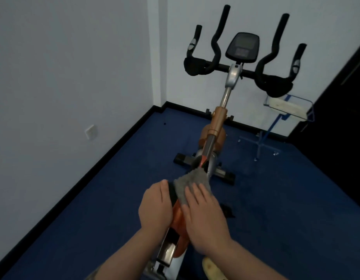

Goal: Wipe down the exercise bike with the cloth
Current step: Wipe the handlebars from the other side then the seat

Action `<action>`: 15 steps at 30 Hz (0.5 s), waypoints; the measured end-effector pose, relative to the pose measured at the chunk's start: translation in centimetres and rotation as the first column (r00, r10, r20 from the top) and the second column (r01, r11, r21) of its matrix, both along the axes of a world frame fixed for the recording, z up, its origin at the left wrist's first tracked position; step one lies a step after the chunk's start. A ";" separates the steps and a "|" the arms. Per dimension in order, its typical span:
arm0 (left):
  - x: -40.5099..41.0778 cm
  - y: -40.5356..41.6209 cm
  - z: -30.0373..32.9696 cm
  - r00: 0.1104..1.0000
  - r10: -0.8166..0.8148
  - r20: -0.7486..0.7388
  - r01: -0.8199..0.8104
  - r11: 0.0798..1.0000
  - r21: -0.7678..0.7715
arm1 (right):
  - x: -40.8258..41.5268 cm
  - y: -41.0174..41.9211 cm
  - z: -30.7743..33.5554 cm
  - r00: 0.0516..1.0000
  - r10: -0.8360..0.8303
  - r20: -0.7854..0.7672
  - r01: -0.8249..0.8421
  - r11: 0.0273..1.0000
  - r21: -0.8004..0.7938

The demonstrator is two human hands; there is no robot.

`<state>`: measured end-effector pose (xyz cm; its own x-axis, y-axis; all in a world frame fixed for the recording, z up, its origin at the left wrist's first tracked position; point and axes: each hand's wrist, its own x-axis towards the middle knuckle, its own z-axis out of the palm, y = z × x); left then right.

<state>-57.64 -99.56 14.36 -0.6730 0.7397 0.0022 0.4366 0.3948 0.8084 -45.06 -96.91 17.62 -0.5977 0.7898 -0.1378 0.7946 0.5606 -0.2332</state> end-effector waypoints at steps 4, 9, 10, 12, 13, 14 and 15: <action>-0.1 0.0 -0.1 1.000 -0.020 0.003 0.019 1.000 0.013 | 1.7 -3.5 0.0 0.998 0.046 0.043 -0.045 0.998 -0.035; 0.0 0.0 -0.2 0.999 -0.015 -0.038 0.015 1.000 -0.004 | -0.4 1.2 1.3 0.980 -0.184 0.074 0.190 0.977 -0.096; -0.1 -0.1 -0.3 0.998 -0.025 -0.061 0.025 1.000 -0.008 | -0.7 1.6 1.5 0.967 -0.247 0.062 0.253 0.960 -0.122; -0.3 -0.1 -0.4 0.995 -0.039 -0.089 0.038 0.999 -0.010 | -0.5 0.4 1.5 0.961 -0.255 0.111 0.262 0.963 -0.057; -0.3 0.0 -0.5 0.995 -0.042 -0.096 0.041 0.999 -0.011 | -0.1 -0.7 1.1 0.956 -0.244 0.160 0.247 0.969 0.001; -0.4 0.0 -0.5 0.994 -0.043 -0.101 0.041 0.999 -0.013 | 0.6 -2.0 0.6 0.951 -0.230 0.207 0.227 0.973 0.036; -0.4 0.1 -0.5 0.993 -0.046 -0.107 0.044 0.999 -0.019 | 1.1 -3.0 0.4 0.944 -0.225 0.240 0.220 0.974 0.045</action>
<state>-58.09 -99.42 13.83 -0.6353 0.7699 0.0601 0.5380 0.3853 0.7497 -44.01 -99.88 18.03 -0.3570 0.9024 -0.2415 0.9308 0.3654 -0.0105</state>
